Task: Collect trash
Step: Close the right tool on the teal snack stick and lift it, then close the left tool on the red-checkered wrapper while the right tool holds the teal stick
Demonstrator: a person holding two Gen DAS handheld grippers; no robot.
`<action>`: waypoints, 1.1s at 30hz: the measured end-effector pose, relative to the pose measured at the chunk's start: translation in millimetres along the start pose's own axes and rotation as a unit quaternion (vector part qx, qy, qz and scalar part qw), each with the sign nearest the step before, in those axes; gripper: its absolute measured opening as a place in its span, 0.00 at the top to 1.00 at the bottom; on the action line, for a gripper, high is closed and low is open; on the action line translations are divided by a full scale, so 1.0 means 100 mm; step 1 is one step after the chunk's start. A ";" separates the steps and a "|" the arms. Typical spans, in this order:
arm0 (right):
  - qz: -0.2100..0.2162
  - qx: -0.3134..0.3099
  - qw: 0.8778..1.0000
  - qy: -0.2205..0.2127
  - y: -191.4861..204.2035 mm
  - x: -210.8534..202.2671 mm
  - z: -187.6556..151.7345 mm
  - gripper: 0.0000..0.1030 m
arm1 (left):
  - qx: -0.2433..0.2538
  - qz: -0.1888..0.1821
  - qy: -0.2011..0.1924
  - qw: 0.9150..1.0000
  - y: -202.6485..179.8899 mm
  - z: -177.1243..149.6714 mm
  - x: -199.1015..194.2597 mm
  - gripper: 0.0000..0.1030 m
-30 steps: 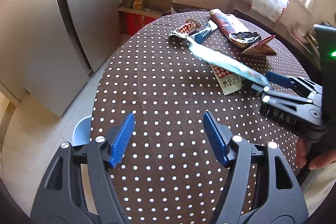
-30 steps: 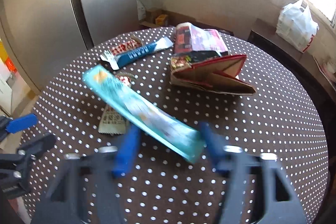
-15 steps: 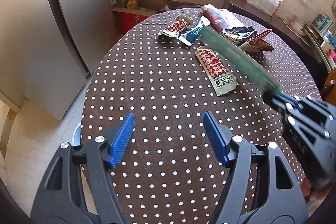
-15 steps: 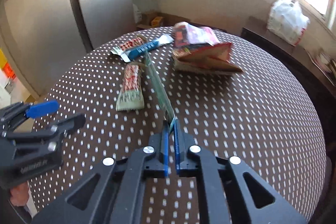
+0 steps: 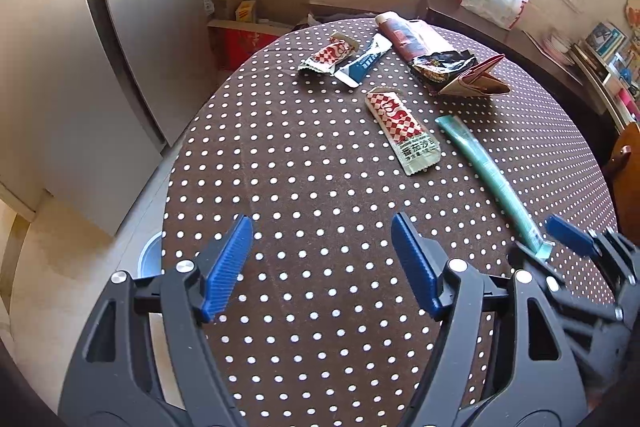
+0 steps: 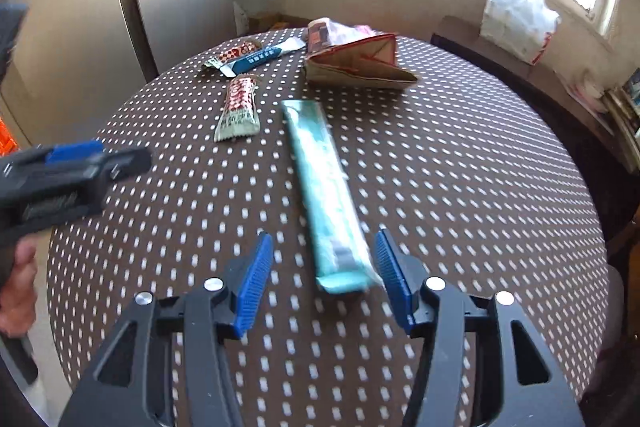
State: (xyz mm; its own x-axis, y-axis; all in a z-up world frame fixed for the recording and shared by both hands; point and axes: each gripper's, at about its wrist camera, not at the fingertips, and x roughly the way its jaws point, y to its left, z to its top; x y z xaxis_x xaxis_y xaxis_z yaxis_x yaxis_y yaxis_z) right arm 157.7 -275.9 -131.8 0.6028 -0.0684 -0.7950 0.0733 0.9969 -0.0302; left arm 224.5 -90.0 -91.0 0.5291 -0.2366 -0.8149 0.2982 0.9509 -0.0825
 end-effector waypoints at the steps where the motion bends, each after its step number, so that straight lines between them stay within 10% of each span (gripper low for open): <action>1: 0.002 0.002 1.000 -0.001 0.01 0.06 0.07 0.48 | -0.001 0.002 0.002 1.000 0.01 0.00 0.01 0.31; 4: 0.003 0.012 1.000 0.001 0.01 0.19 0.26 0.48 | -0.004 0.004 0.005 1.000 0.02 -0.01 0.01 0.31; 6: 0.029 0.010 0.999 -0.010 0.01 0.25 0.33 0.73 | -0.002 0.003 0.005 1.000 0.01 0.01 0.00 0.30; 11: 0.023 0.003 0.999 -0.034 0.06 0.10 0.36 0.91 | 0.012 -0.011 0.000 1.000 -0.07 0.12 0.02 0.27; 25: -0.047 0.134 0.986 -0.088 -0.63 -0.49 0.17 0.93 | 0.073 -0.022 0.040 0.996 -0.65 0.58 0.51 0.27; 33: -0.087 0.170 0.977 -0.090 -0.95 -0.58 0.15 0.93 | 0.083 -0.002 0.029 0.996 -0.88 0.72 0.72 0.49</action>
State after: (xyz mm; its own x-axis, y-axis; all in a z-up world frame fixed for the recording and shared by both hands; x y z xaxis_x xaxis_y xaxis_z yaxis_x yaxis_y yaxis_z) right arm 127.5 -367.1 -73.8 0.6850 -0.2726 -0.6756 0.4288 0.9006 0.0715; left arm 293.6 -204.7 -100.8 0.4828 -0.2234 -0.8468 0.4300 0.9028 0.0070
